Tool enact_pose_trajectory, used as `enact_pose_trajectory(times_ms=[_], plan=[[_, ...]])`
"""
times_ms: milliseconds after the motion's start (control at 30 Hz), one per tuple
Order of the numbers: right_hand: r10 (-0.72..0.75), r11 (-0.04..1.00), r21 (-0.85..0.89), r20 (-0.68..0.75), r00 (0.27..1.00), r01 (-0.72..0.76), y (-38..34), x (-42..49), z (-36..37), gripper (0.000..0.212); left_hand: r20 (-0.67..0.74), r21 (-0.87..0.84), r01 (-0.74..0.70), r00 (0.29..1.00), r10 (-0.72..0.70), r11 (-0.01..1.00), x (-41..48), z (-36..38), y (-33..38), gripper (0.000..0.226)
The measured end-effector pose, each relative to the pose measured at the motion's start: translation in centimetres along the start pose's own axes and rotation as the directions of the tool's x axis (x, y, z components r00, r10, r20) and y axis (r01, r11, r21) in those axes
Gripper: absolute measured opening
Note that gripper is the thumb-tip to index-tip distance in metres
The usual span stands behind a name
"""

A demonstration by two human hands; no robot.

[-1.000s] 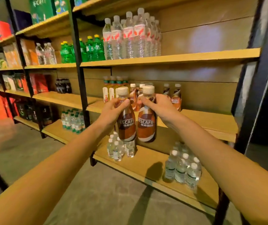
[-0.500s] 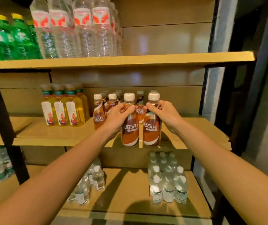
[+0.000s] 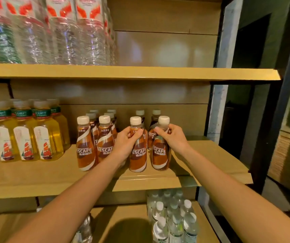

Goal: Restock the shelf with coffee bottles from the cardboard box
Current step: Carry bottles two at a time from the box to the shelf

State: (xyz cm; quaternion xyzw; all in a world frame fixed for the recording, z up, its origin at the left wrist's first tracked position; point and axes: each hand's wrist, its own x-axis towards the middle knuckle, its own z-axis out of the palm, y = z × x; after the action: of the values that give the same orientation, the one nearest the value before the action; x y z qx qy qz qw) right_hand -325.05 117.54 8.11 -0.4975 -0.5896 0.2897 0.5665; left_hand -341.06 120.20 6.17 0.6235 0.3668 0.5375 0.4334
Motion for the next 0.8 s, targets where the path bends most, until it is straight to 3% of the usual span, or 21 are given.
enact_pose_trajectory(times_ms=[300, 467, 567, 667, 800], plan=[[-0.071, 0.997, -0.008, -0.120, 0.990, 0.070, 2.1, 1.2, 1.2, 0.021, -0.075, 0.108, -0.101, 0.991, 0.109, 0.989, 1.4, 1.6, -1.5, 0.037], [-0.130, 0.992, -0.016, -0.125, 0.984, 0.129, 3.6, -1.0, 1.0, 0.059, -0.164, 0.178, -0.111, 0.976, 0.141, 0.978, -0.5, 1.6, -2.8, 0.077], [-0.144, 0.973, -0.195, -0.080, 0.986, 0.126, 6.3, -3.1, 1.2, 0.070, -0.159, 0.364, -0.100, 0.973, 0.167, 0.926, -2.4, 1.7, -5.1, 0.092], [-0.154, 0.933, -0.338, -0.074, 0.985, 0.121, 7.6, -3.5, 1.6, 0.074, -0.128, 0.470, -0.083, 0.979, 0.161, 0.879, -2.8, 1.9, -6.6, 0.089], [-0.115, 0.923, -0.379, -0.085, 0.990, 0.075, 7.7, -2.7, 2.0, 0.072, -0.115, 0.519, -0.069, 0.982, 0.150, 0.852, -2.1, 2.0, -6.3, 0.072]])
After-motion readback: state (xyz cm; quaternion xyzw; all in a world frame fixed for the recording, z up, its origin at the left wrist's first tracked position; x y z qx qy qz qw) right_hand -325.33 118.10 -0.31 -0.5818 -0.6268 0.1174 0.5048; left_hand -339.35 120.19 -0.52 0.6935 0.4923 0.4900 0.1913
